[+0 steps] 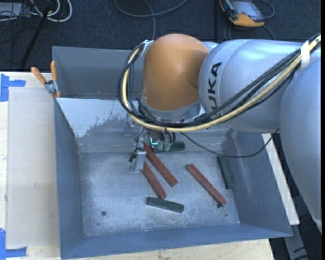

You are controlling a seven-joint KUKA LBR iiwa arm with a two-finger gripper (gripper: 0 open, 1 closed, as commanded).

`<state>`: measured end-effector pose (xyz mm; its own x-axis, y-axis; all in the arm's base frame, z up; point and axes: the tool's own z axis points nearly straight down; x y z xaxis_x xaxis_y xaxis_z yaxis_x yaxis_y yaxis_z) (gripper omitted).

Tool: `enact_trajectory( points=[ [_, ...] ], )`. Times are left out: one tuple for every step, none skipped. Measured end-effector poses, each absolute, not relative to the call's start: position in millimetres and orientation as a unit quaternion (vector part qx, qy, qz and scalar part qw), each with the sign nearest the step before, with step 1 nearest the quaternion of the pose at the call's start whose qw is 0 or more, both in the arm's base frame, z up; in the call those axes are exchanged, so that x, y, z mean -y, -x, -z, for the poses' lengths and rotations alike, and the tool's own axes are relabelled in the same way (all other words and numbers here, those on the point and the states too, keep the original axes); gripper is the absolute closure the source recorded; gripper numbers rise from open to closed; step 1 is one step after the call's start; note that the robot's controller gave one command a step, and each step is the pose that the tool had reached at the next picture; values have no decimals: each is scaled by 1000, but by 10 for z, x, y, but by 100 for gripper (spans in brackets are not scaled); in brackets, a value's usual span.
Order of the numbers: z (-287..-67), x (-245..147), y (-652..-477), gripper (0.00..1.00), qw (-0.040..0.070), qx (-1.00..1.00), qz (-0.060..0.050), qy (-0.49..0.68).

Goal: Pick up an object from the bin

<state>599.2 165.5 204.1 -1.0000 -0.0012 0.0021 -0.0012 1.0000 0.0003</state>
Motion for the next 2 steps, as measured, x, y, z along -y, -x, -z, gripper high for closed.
enact_trajectory(
  points=[
    [-1560, -2019, -5821, 0, 3, 995, 0, -95],
    [-1445, -1189, -5983, 0, 1, 983, -1, -186]
  ],
)
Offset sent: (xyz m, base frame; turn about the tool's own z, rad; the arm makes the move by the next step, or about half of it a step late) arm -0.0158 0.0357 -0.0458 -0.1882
